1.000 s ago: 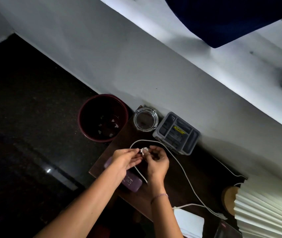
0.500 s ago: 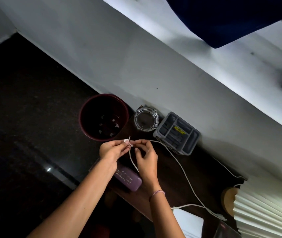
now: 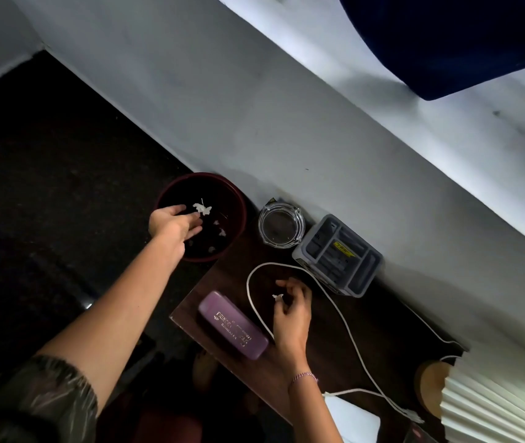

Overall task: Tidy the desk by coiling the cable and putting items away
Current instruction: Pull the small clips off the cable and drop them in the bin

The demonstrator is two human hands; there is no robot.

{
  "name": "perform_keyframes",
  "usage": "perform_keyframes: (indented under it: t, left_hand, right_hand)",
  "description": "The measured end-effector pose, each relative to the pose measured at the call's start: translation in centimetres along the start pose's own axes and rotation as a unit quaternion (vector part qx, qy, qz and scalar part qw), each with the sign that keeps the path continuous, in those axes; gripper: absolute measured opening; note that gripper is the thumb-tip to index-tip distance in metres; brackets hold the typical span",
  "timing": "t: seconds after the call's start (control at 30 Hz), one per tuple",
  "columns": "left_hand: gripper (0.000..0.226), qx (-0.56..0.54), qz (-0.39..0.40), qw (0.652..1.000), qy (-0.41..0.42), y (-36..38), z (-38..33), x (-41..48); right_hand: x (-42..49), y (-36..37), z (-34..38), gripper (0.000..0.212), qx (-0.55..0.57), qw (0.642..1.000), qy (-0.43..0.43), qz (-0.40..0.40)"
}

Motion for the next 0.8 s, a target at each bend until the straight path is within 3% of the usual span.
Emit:
perform_keyframes:
  t: [0.2,0.43,0.7,0.8]
  left_hand:
    - [0.046,0.033,-0.021,0.999,-0.008,-1.5,0.8,0.0]
    - [0.036,0.026,-0.021,0.999,-0.015,-2.5,4.8,-0.6]
    - [0.023,0.044,0.015,0.999,-0.013,-1.3,7.2,-2.0]
    - [0.021,0.05,0.017,0.999,-0.012,-1.0,7.5,-2.2]
  right_hand:
    - [0.1,0.3,-0.7,0.029,-0.104,0.992,-0.03,0.058]
    - [0.0,0.5,-1.5,0.037,-0.239,0.955,-0.084,0.152]
    - [0.2,0.6,-2.6,0.029,-0.257,0.947,-0.094,0.167]
    - [0.3,0.5,-2.8,0.021,-0.221,0.961,-0.054,0.159]
Point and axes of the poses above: each hand's wrist, its own x-axis towards the middle knuckle, its own y-axis out of the palm, z = x × y, the point moved 3 cm from there along x, towards the middle knuckle, and after that the axes turned 15 degrees about -y, right-handed, at the moved point
